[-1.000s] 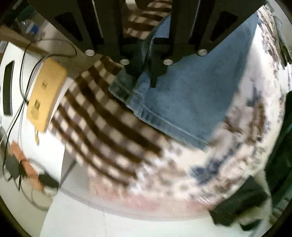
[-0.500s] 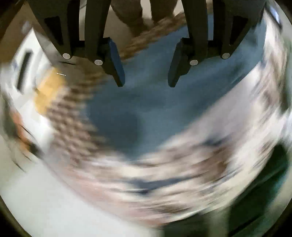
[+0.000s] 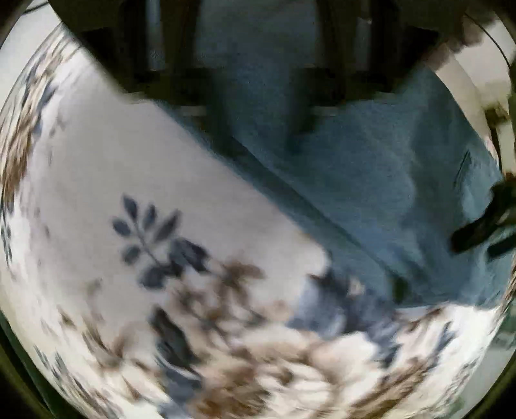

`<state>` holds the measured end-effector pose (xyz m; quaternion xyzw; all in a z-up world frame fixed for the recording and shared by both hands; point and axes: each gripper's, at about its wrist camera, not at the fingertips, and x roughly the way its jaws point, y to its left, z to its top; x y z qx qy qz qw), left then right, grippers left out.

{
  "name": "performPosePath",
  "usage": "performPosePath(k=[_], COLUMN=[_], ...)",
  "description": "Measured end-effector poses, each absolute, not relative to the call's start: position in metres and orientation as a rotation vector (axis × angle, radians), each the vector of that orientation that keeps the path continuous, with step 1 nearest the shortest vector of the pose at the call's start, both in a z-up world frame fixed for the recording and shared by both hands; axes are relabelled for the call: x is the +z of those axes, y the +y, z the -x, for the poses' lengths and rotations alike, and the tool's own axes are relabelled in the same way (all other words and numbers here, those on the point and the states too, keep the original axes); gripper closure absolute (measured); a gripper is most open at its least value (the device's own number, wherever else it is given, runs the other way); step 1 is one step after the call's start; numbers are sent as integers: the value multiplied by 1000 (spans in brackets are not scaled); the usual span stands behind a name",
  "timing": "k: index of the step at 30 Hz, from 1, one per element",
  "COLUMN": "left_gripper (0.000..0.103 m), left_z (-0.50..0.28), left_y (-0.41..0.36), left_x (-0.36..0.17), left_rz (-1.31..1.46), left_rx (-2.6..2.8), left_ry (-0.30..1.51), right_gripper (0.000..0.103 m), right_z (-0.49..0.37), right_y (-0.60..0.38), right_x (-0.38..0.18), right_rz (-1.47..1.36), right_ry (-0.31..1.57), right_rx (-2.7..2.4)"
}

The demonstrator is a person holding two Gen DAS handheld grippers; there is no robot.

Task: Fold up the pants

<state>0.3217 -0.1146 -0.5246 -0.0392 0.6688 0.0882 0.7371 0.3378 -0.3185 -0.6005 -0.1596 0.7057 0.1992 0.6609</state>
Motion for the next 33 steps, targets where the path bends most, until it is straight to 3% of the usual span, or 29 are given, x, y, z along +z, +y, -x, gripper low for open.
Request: performPosePath(k=[6, 13, 15, 17, 19, 23, 27, 33], left_gripper=[0, 0, 0, 0, 0, 0, 0, 0], left_z=[-331, -366, -368, -364, -343, -295, -245, -187], left_y=[-111, -117, -121, -118, -108, -85, -78, -76], left_x=[-530, -559, -562, -555, -536, -518, -538, -581], left_rz=[97, 30, 21, 34, 69, 109, 79, -18], left_rx=[164, 162, 150, 139, 144, 169, 198, 216], left_ry=[1481, 1505, 1506, 1491, 1475, 1480, 1548, 1692], right_gripper=[101, 99, 90, 61, 54, 54, 54, 54], right_z=[-344, -350, -355, -351, -335, -266, -205, -137], right_y=[-332, -332, -339, -364, -381, -392, -366, -330], right_x=[-577, -602, -600, -584, -567, -548, -580, -612], right_rz=[271, 195, 105, 23, -66, -220, -294, -103], right_ry=[1500, 1550, 1573, 1558, 1556, 1574, 1648, 1725], right_rx=[334, 257, 248, 209, 175, 186, 197, 234])
